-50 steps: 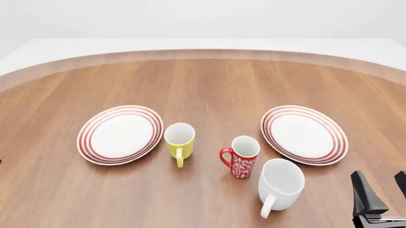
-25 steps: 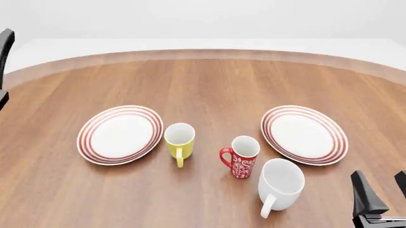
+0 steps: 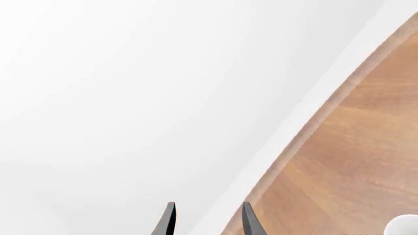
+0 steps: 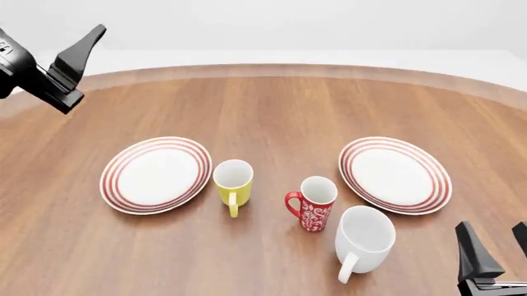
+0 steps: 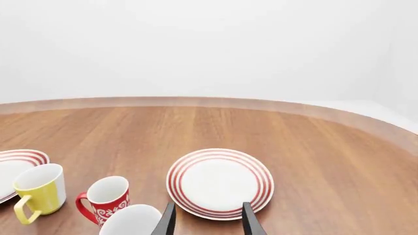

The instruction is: Put the red mug on the left plate.

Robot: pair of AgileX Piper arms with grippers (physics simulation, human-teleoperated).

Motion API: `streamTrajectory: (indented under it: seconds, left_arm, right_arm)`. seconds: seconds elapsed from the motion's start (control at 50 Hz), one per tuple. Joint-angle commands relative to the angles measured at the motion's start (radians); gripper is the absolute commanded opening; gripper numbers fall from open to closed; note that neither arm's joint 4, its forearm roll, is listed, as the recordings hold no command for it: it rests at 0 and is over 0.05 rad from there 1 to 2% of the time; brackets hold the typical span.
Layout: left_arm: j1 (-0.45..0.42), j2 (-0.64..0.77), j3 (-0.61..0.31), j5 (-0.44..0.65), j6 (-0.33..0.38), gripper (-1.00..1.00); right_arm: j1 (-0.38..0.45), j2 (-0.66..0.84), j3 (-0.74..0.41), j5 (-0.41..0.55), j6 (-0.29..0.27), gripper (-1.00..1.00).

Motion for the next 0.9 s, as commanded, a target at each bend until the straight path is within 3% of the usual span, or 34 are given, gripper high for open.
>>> streamTrajectory:
  seconds: [0.02, 0.18, 0.34, 0.4, 0.56, 0.64, 0.8, 0.82, 0.9]
  left_arm:
    - [-0.051, 0.084, -0.080, 0.047, 0.044, 1.00]
    - [-0.109, 0.165, -0.155, 0.134, 0.062, 1.00]
    - [-0.123, 0.244, -0.324, 0.247, -0.024, 1.00]
    - [-0.131, 0.254, -0.341, 0.261, -0.032, 1.00]
    - [-0.204, 0.279, -0.336, 0.314, -0.060, 1.00]
    - [-0.211, 0.315, -0.341, 0.288, -0.057, 1.00]
    - [-0.239, 0.386, -0.384, 0.345, -0.080, 1.00]
    - [-0.237, 0.380, -0.334, 0.305, -0.029, 1.00]
    - [-0.254, 0.411, -0.317, 0.319, -0.027, 1.00]
  right_arm:
    - [0.002, 0.002, 0.003, -0.005, -0.001, 1.00]
    - [0.002, 0.002, 0.003, -0.004, -0.001, 1.00]
    - [0.002, 0.002, 0.003, -0.004, 0.000, 1.00]
    - [0.002, 0.002, 0.003, -0.004, -0.001, 1.00]
    - [0.002, 0.002, 0.003, -0.005, 0.000, 1.00]
    - [0.002, 0.002, 0.003, -0.004, -0.001, 1.00]
    - [0.002, 0.002, 0.003, -0.004, 0.000, 1.00]
    - [0.002, 0.002, 0.003, -0.004, -0.001, 1.00]
    - [0.002, 0.002, 0.003, -0.004, -0.001, 1.00]
